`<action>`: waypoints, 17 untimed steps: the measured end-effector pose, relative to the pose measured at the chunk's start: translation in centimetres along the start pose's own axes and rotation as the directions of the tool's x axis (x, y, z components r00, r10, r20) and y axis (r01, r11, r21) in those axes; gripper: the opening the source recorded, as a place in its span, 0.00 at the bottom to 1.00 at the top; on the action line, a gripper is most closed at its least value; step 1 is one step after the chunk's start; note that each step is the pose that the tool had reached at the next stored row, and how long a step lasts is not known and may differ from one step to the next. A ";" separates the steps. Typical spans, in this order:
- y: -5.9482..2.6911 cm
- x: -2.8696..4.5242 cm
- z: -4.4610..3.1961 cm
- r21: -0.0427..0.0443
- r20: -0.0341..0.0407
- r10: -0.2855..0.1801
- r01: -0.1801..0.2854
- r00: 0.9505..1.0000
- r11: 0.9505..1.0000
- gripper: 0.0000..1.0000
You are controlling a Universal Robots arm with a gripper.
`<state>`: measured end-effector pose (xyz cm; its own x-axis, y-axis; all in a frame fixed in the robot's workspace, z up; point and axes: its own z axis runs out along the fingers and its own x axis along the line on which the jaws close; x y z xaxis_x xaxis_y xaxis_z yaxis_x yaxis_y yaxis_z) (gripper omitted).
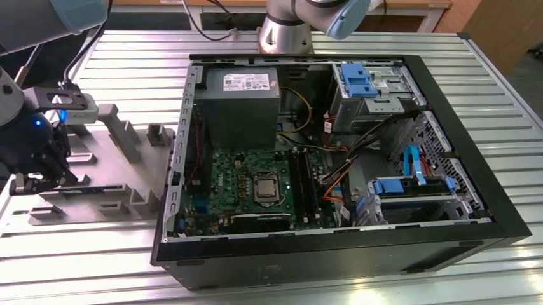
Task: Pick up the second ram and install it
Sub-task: 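Pick up the second ram and move it above second insertion slot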
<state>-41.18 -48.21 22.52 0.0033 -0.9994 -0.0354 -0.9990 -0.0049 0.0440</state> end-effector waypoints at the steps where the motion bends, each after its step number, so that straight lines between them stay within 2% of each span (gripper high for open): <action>1: 0.00 0.00 0.01 0.000 0.000 0.000 0.000 1.000 1.000 0.11; 4: 0.00 0.00 0.01 0.000 0.000 0.000 0.000 1.000 1.000 0.11; 6: 0.00 0.00 0.01 0.000 0.000 -0.001 0.001 1.000 1.000 0.23; 9: 0.00 0.00 0.01 0.000 0.000 -0.001 0.001 1.000 1.000 0.29; 10: 0.00 0.00 0.01 0.000 0.000 -0.001 0.001 1.000 1.000 0.36; 17: -0.03 0.03 0.63 0.000 -0.001 -0.023 0.023 1.000 1.000 0.36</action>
<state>-41.18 -48.21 21.88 0.0266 -0.9990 -0.0355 -0.9987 -0.0282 0.0433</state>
